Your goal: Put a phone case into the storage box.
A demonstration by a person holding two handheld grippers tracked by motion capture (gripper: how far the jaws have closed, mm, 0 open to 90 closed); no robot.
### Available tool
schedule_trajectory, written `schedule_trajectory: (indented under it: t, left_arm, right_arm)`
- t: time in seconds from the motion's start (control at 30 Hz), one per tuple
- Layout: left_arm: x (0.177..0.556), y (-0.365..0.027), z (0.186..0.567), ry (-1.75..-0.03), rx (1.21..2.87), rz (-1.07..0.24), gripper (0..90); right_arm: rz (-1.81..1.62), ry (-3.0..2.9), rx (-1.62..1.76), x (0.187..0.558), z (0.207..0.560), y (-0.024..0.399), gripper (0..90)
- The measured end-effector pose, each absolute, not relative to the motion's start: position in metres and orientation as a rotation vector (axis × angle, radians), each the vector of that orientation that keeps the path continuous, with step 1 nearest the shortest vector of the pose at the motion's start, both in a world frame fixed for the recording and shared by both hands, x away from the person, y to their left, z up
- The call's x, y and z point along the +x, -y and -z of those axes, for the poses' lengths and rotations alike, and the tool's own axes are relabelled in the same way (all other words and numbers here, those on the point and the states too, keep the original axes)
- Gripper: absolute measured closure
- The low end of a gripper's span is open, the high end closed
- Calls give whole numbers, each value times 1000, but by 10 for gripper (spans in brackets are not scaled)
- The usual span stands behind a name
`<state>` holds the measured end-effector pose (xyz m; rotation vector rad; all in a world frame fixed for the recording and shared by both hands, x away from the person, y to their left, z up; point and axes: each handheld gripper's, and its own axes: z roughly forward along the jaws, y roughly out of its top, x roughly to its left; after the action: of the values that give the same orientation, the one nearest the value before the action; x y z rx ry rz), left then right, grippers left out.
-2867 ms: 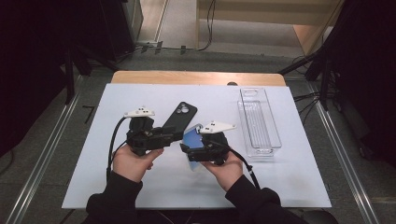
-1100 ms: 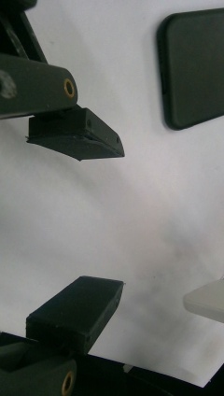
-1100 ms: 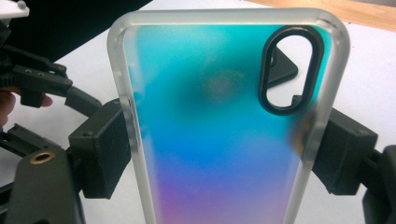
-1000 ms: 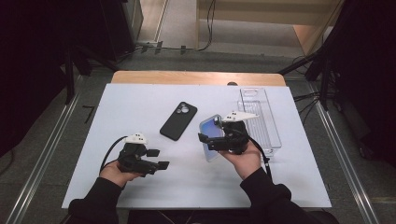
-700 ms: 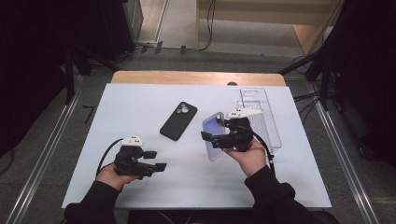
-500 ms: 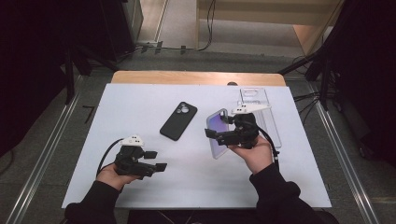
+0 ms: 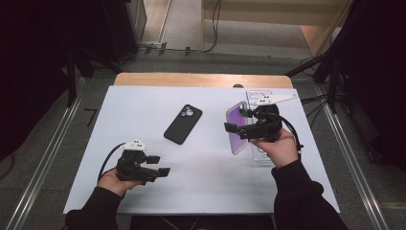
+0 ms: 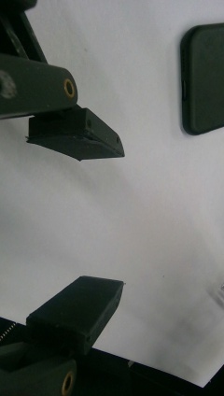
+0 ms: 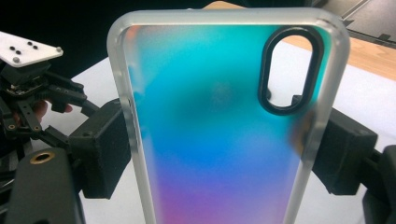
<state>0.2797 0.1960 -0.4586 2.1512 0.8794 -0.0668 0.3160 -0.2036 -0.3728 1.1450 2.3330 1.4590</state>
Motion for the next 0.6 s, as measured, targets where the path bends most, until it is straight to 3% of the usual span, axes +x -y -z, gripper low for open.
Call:
schedule_trajectory:
  t: [0.6]
  left_arm:
    - [278, -203, 459, -907, 2141, 57, 308]
  right_arm:
    - [-1438, -2117, 1330, 327, 357, 242, 154]
